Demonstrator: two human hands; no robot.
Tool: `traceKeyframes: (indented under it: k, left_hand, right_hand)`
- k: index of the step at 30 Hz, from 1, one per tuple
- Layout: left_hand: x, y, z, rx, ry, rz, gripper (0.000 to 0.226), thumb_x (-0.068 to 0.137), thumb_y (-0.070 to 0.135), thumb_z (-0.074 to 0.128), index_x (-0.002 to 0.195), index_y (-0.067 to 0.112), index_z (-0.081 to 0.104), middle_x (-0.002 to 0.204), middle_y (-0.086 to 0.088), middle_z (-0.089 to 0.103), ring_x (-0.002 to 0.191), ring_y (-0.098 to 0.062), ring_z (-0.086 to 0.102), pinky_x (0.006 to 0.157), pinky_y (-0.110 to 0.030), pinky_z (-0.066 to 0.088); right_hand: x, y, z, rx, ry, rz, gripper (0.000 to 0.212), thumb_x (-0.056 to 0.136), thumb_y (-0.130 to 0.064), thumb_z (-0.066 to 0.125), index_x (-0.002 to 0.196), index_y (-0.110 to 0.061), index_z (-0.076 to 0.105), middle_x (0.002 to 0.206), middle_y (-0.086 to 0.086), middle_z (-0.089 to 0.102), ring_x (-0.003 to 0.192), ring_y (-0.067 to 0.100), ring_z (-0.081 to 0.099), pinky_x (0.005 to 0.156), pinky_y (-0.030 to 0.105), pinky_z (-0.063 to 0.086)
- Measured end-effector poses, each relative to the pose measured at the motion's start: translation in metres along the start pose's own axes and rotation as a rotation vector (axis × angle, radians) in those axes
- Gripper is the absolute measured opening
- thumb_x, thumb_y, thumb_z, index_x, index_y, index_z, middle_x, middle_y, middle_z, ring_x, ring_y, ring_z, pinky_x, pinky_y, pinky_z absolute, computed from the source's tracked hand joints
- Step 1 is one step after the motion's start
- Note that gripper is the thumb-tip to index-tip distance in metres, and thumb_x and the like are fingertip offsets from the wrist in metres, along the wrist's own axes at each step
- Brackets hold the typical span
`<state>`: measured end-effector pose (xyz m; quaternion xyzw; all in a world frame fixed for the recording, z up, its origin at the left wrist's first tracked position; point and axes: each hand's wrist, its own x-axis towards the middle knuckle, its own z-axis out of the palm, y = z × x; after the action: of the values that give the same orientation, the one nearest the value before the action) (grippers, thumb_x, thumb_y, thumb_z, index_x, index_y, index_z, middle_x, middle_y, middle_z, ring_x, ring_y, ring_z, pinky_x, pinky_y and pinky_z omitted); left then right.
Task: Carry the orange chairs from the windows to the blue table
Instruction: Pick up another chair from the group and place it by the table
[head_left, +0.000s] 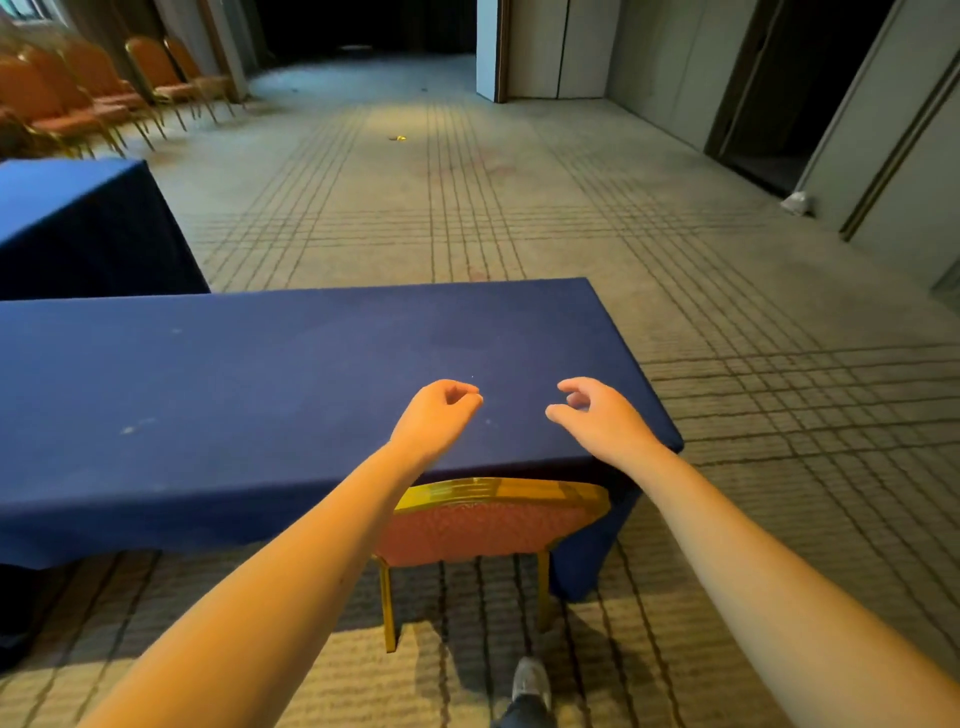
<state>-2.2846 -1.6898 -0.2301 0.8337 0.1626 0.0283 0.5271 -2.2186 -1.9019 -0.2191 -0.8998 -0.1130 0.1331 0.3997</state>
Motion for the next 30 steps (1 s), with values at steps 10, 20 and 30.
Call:
traceKeyframes:
  k: [10, 20, 30]
  left_hand:
    - [0.028, 0.125, 0.048, -0.051, 0.059, 0.161, 0.032, 0.091, 0.034, 0.057, 0.122, 0.025, 0.059, 0.113, 0.006, 0.064, 0.097, -0.012, 0.063, 0.071, -0.024, 0.047]
    - [0.096, 0.278, 0.192, -0.101, 0.116, 0.306, 0.032, 0.094, 0.030, 0.056, 0.125, 0.022, 0.054, 0.110, 0.003, 0.064, 0.100, -0.014, 0.061, 0.081, -0.030, 0.049]
    - [0.178, 0.388, 0.302, -0.105, 0.117, 0.365, 0.037, 0.093, 0.030, 0.058, 0.129, 0.019, 0.053, 0.101, 0.005, 0.062, 0.091, -0.012, 0.059, 0.081, -0.030, 0.048]
  right_hand:
    - [0.016, -0.001, -0.133, 0.089, 0.146, -0.128, 0.056, 0.086, -0.042, 0.065, 0.138, -0.030, 0.048, 0.140, -0.002, 0.049, 0.122, 0.014, 0.051, 0.089, 0.031, 0.046]
    - [0.063, 0.049, -0.338, 0.002, 0.183, -0.294, 0.059, 0.093, -0.034, 0.062, 0.147, -0.023, 0.041, 0.148, 0.004, 0.044, 0.131, 0.022, 0.046, 0.108, 0.047, 0.041]
    - [0.125, 0.111, -0.491, -0.043, 0.235, -0.310, 0.060, 0.093, -0.035, 0.061, 0.148, -0.025, 0.038, 0.149, 0.003, 0.042, 0.132, 0.021, 0.045, 0.109, 0.046, 0.040]
